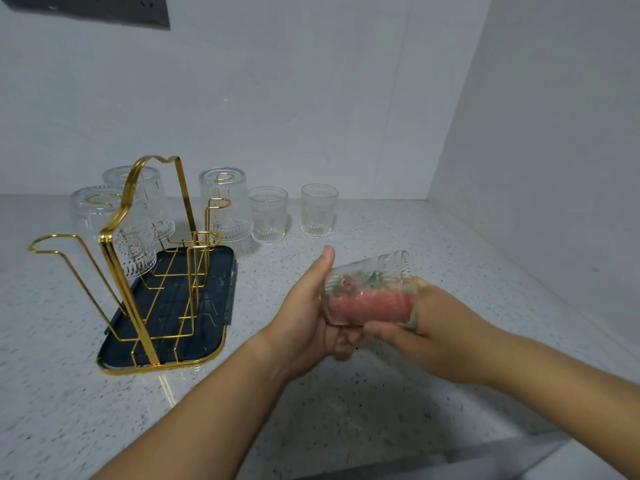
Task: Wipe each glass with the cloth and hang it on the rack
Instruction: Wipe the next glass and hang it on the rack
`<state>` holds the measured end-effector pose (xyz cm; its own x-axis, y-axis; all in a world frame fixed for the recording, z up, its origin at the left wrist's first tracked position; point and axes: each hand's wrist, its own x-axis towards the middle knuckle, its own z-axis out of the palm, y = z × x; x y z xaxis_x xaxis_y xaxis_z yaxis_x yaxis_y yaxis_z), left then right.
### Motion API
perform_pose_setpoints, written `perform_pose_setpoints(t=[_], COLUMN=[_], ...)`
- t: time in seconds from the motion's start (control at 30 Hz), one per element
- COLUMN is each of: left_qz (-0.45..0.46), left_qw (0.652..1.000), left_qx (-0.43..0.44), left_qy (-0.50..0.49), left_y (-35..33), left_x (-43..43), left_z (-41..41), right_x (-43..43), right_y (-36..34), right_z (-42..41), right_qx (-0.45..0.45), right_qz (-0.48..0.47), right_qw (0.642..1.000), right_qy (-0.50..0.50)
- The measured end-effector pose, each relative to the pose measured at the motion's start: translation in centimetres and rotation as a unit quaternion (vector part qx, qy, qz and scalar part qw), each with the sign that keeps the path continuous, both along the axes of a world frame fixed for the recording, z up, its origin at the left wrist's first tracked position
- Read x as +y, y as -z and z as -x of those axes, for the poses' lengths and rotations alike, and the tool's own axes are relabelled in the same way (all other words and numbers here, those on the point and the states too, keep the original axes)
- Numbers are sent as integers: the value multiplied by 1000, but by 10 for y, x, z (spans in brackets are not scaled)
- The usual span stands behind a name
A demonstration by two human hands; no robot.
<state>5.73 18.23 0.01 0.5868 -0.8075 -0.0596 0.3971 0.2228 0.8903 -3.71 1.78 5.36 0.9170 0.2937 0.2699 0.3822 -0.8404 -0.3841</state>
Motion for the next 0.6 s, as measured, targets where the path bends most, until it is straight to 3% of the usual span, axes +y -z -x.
perform_pose_setpoints(t=[0.07,0.17,0.23,0.27,0.37,0.47,0.53,0.57,0.6], left_qz=[15,-13,-5,8,-6,-57,-71,-76,-79], left_qw=[999,985,974,973,975,990,995,995,996], left_qx=[-35,-154,-193,-194,-161,-45,-1,6,8], left_qy=[5,-81,-117,-125,-153,-119,-72,-58,-52], left_y=[0,7,11,12,3,1,2,2,2], left_x=[-1,-4,-6,-6,-2,-3,-4,-5,-6], left_z=[1,6,11,12,15,9,7,7,7], right_x=[0,3,8,13,19,11,1,-7,-10], right_y=[-5,-13,-10,-7,2,6,2,4,5], right_z=[1,9,12,13,17,17,15,13,13], right_qx=[59,149,204,209,166,116,0,-40,-18], right_qz=[-174,-368,-455,-464,-336,-76,186,245,234], right_qw=[982,912,862,856,923,990,982,968,971], right_qy=[43,98,90,85,85,11,-26,-47,-47])
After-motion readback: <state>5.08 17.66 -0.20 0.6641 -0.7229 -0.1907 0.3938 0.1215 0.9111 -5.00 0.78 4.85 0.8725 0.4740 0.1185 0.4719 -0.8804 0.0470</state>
